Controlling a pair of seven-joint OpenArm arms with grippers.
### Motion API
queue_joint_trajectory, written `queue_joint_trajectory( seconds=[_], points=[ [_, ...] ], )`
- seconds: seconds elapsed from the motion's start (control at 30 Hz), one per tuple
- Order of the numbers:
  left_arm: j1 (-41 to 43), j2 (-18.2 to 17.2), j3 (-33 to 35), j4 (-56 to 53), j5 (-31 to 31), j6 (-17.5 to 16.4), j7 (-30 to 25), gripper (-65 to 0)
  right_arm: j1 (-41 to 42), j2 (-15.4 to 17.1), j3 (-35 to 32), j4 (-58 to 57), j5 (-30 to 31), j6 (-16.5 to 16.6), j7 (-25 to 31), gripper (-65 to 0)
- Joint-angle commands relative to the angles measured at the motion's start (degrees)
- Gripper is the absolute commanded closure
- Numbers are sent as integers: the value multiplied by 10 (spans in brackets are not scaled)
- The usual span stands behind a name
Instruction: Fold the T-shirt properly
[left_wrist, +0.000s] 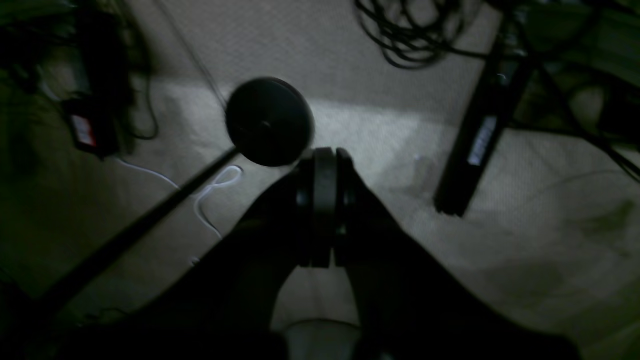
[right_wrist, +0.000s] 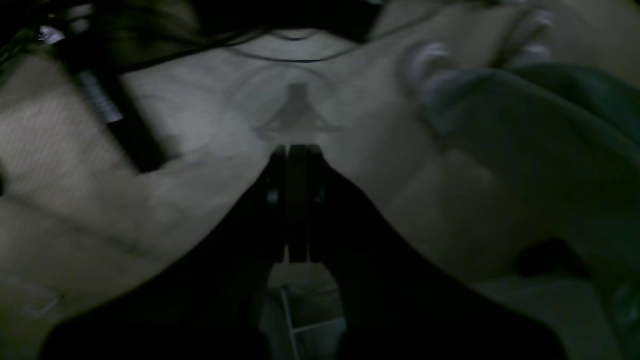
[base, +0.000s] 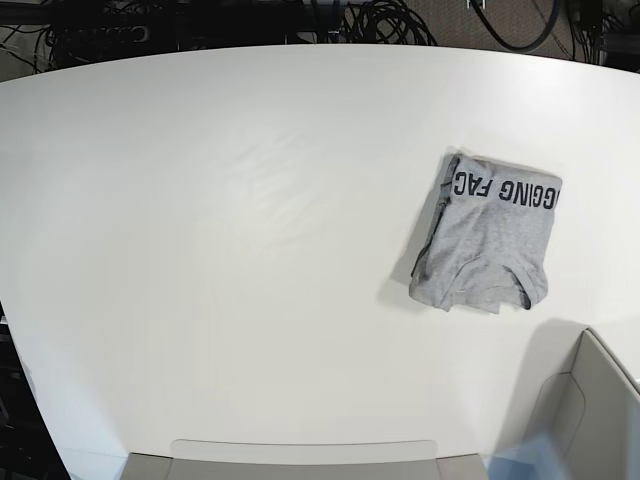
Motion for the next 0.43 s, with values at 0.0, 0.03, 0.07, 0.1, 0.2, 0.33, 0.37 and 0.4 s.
queue_joint_trajectory(
  seconds=[0.0,0.03,0.07,0.1,0.2,0.33,0.37,0.4],
  points=[
    [7,-3,1,-1,1,2,0,0,11,10,1,2,0,-1,25,0],
    [7,-2,1,-1,1,2,0,0,19,13,1,2,0,-9,25,0],
    [7,0,1,-1,0,2,0,0,24,14,0,2,0,-27,25,0],
    [7,5,0,-1,0,2,0,0,26,15,-1,2,0,-49,25,0],
    [7,9,0,-1,-1,4,0,0,29,14,-27,2,-19,-114,26,0],
    [2,11,0,-1,-2,4,0,0,43,3,-54,2,-34,-200,25,0],
    [-6,11,0,-1,-1,4,0,0,45,-1,-57,2,-34,-214,25,0],
    [-9,11,1,-1,-1,4,0,0,45,-4,-57,2,-34,-219,25,0]
  ],
)
